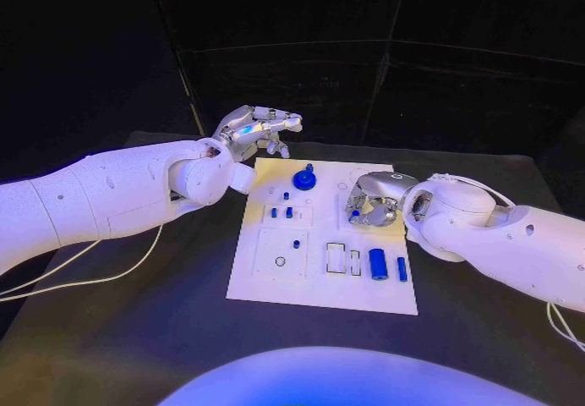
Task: Assemble the parts on the task board
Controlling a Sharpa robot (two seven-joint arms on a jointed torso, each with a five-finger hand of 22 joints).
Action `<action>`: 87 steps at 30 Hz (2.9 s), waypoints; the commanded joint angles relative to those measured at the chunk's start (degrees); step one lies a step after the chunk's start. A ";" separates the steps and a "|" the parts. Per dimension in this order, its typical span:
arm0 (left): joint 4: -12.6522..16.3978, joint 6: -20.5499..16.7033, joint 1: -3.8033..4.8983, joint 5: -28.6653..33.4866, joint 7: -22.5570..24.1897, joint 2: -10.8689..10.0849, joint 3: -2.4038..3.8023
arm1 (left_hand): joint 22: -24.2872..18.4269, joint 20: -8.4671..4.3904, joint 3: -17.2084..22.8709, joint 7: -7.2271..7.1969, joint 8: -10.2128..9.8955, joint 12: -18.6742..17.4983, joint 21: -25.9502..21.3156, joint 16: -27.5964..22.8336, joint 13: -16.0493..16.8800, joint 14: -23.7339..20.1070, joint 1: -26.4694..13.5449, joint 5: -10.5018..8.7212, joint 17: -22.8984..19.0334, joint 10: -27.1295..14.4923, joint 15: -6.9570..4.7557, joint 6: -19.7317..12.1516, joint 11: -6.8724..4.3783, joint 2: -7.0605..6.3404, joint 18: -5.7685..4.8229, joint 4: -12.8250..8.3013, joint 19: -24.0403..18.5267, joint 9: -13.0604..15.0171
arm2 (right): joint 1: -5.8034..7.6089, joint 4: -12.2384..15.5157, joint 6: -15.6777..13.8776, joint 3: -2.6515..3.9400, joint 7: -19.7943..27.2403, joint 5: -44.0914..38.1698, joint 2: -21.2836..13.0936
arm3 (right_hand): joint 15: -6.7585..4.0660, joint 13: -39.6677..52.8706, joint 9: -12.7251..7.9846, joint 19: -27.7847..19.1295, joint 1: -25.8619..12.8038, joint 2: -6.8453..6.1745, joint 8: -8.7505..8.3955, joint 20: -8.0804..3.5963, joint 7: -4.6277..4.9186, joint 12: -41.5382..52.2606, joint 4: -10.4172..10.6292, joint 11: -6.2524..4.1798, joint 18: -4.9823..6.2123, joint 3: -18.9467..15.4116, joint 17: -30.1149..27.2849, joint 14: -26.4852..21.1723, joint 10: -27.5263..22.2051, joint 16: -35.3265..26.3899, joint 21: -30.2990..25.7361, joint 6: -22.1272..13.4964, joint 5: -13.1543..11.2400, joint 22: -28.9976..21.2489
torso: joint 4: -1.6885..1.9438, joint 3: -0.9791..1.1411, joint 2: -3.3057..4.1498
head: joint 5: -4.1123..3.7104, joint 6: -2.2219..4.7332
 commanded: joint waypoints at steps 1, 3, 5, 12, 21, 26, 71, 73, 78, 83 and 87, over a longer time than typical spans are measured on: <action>0.05 0.70 0.10 0.17 0.05 -0.04 0.03 | -0.08 0.22 -0.41 0.00 0.24 0.34 -0.32 -0.26 0.08 -0.45 0.40 0.03 -0.15 -0.31 -0.15 -0.41 0.04 0.21 0.66 0.10 0.17 -0.01 | -0.04 -0.12 1.17 -0.03 -0.30 -1.88 0.07 | -0.42 0.04 -0.04 0.20 0.34 -0.10 0.05 -0.03 0.00 -0.37 -0.07 0.16 0.40 0.53 0.04 1.37 0.47 0.37 0.43 0.61 -0.36 0.08 | 0.02 -0.01 -0.04 | -0.01 -0.08; 0.06 0.70 0.10 0.17 0.00 -0.06 0.03 | -0.12 0.24 -0.48 0.02 0.25 0.36 -0.37 -0.36 0.07 -0.56 0.42 0.03 -0.35 -0.38 -0.13 -0.46 0.06 0.27 0.66 0.13 0.14 -0.02 | -0.08 -0.20 1.17 -0.03 -0.35 -2.37 0.09 | -0.41 0.03 -0.09 0.15 0.26 -0.39 -0.07 -0.03 0.00 -0.84 -0.21 0.18 0.39 1.08 0.05 1.35 0.61 0.41 0.52 0.74 -0.38 0.12 | 0.03 -0.02 -0.06 | 0.01 -0.11; 0.07 0.73 0.10 0.17 -0.05 -0.08 0.03 | -0.14 0.25 -0.53 0.04 0.25 0.38 -0.41 -0.42 0.07 -0.63 0.44 0.03 -0.48 -0.43 -0.12 -0.51 0.08 0.31 0.65 0.15 0.12 -0.02 | -0.10 -0.26 1.21 -0.04 -0.41 -2.71 0.10 | -0.40 0.03 -0.10 0.14 0.23 -0.47 -0.10 -0.03 0.01 -0.97 -0.23 0.19 0.39 1.22 0.06 1.34 0.63 0.42 0.54 0.78 -0.39 0.13 | 0.07 -0.01 -0.05 | 0.04 -0.13; 0.15 0.77 0.10 0.17 -0.09 -0.19 0.03 | -0.18 0.26 -0.61 0.06 0.26 0.40 -0.46 -0.44 0.06 -0.71 0.48 0.03 -0.54 -0.51 -0.09 -0.57 0.10 0.37 0.64 0.17 0.09 -0.03 | -0.20 -0.16 0.57 -0.04 -0.14 -3.37 0.18 | -0.47 0.11 -0.08 0.05 0.10 -0.65 -0.13 -0.08 0.00 -1.77 -0.57 0.14 0.40 2.87 0.23 1.34 1.74 0.61 0.82 1.64 -0.39 0.26 | -0.05 -0.05 -0.12 | 0.07 -0.17; 0.29 0.74 0.10 0.17 -0.05 -0.29 0.03 | -0.18 0.26 -0.61 0.06 0.26 0.40 -0.46 -0.44 0.06 -0.71 0.48 0.03 -0.54 -0.51 -0.09 -0.57 0.10 0.37 0.64 0.17 0.09 -0.03 | -0.33 0.95 -4.05 -0.04 0.92 -4.43 -0.61 | -0.93 0.39 0.07 0.35 2.52 -0.01 0.35 -0.58 -0.26 -1.97 -3.37 -0.35 0.29 6.71 1.35 1.57 4.62 1.39 2.27 3.77 -2.01 1.68 | -0.15 0.02 -0.13 | -0.14 0.03; 0.31 0.71 0.10 0.17 -0.03 -0.35 0.03 | -0.21 0.27 -0.67 0.07 0.26 0.43 -0.50 -0.45 0.06 -0.76 0.52 0.03 -0.59 -0.57 -0.08 -0.62 0.11 0.42 0.64 0.18 0.06 -0.03 | -0.35 2.82 -6.43 -0.02 1.43 -3.96 -1.79 | -0.97 0.38 -0.01 0.33 2.65 -0.17 0.22 -0.68 -0.23 -2.34 -4.25 -0.33 0.23 7.88 1.52 1.60 5.07 1.56 2.94 3.98 -1.90 2.29 | -0.07 -0.09 -0.23 | -0.25 0.05; 0.35 0.88 0.28 0.17 -0.13 0.80 0.04 | -0.24 0.28 -0.74 0.09 0.28 0.46 -0.54 -0.45 0.06 -0.81 0.54 0.03 -0.63 -0.62 -0.07 -0.65 0.13 0.47 0.64 0.20 0.04 -0.03 | -4.57 4.91 -6.12 -1.18 6.57 -2.83 11.40 | -0.83 0.36 -0.18 -0.43 1.72 -0.78 -0.32 -0.60 -0.02 -3.40 -5.56 -0.14 0.27 9.81 1.36 1.50 5.49 1.64 3.92 3.94 -1.17 2.62 | 0.15 -0.04 -0.02 | 2.43 -1.17; 0.30 0.88 0.28 0.17 -0.14 0.84 0.04 | -0.24 0.28 -0.74 0.09 0.28 0.46 -0.54 -0.45 0.06 -0.81 0.54 0.03 -0.63 -0.62 -0.07 -0.65 0.13 0.47 0.64 0.20 0.04 -0.03 | -4.63 4.58 -5.55 -1.35 6.53 -2.98 11.60 | -0.83 0.36 -0.18 -0.44 1.71 -0.79 -0.33 -0.60 -0.02 -3.41 -5.58 -0.14 0.27 9.82 1.37 1.50 5.49 1.64 3.93 3.94 -1.14 2.63 | 0.09 0.00 -0.10 | 2.53 -1.29; 0.17 0.93 0.29 0.17 -0.12 0.89 0.04 | -0.29 0.30 -0.90 0.11 0.32 0.53 -0.61 -0.43 0.07 -0.86 0.53 0.03 -0.67 -0.69 -0.04 -0.70 0.15 0.53 0.63 0.26 0.02 -0.03 | -4.72 4.16 -3.93 -1.57 6.35 -3.32 11.84 | -0.82 0.36 -0.17 -0.46 1.60 -0.86 -0.34 -0.59 -0.01 -3.45 -5.61 -0.13 0.26 9.82 1.33 1.49 5.52 1.63 3.99 3.96 -1.11 2.68 | 0.03 -0.07 -0.17 | 2.54 -1.55; 0.09 1.00 0.30 0.17 -0.15 1.01 0.04 | -0.29 0.30 -0.90 0.11 0.32 0.53 -0.61 -0.43 0.07 -0.86 0.53 0.03 -0.67 -0.69 -0.04 -0.70 0.15 0.53 0.63 0.26 0.02 -0.03 | -4.79 3.92 -2.95 -1.72 5.98 -3.75 11.88 | -0.81 0.37 -0.17 -0.50 1.47 -0.92 -0.34 -0.57 0.00 -3.49 -5.63 -0.13 0.26 9.82 1.26 1.48 5.56 1.60 4.03 3.99 -1.10 2.72 | -0.05 -0.03 -0.14 | 2.59 -1.62; 0.03 1.02 0.30 0.17 -0.17 1.06 0.04 | -0.29 0.30 -0.90 0.11 0.32 0.53 -0.61 -0.43 0.07 -0.86 0.53 0.03 -0.67 -0.69 -0.04 -0.70 0.15 0.53 0.63 0.26 0.02 -0.03 | -4.82 3.82 -2.29 -1.77 5.84 -3.86 11.93 | -0.81 0.37 -0.17 -0.50 1.47 -0.92 -0.34 -0.57 0.00 -3.49 -5.63 -0.13 0.26 9.82 1.26 1.48 5.56 1.60 4.03 3.99 -1.10 2.72 | -0.01 -0.06 -0.13 | 2.59 -1.73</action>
